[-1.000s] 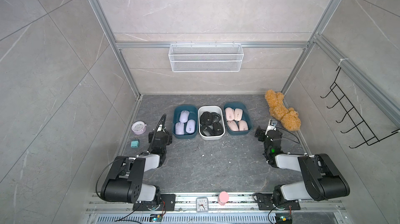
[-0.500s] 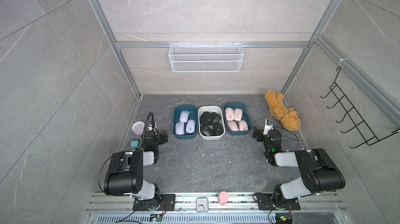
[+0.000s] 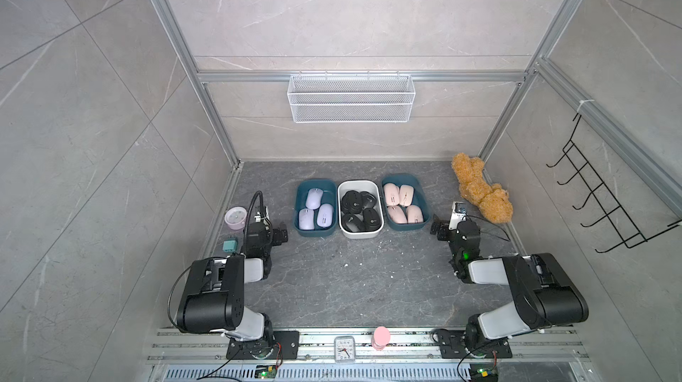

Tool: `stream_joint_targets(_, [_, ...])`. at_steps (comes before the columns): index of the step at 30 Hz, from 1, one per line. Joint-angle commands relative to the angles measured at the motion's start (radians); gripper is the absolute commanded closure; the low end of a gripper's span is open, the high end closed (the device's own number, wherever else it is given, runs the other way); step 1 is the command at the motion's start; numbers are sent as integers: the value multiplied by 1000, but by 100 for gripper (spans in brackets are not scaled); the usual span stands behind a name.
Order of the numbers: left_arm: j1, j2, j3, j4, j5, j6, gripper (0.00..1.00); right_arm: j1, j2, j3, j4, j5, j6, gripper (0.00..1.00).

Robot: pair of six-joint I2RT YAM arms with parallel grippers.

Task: Place the mice by color into the storage box
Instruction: Reset both arms

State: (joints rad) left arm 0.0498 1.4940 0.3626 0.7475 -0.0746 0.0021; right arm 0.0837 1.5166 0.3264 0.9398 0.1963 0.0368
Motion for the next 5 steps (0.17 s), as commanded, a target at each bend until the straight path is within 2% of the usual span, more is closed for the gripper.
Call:
stream_joint_targets(1, [-4,-2,12,61,-4,-13,0,-1,10,5,22,1,8,0])
stream_joint_targets(5, [-6,-2,12,64,-10,-11,0,-1,10,5,22,-1,8,0])
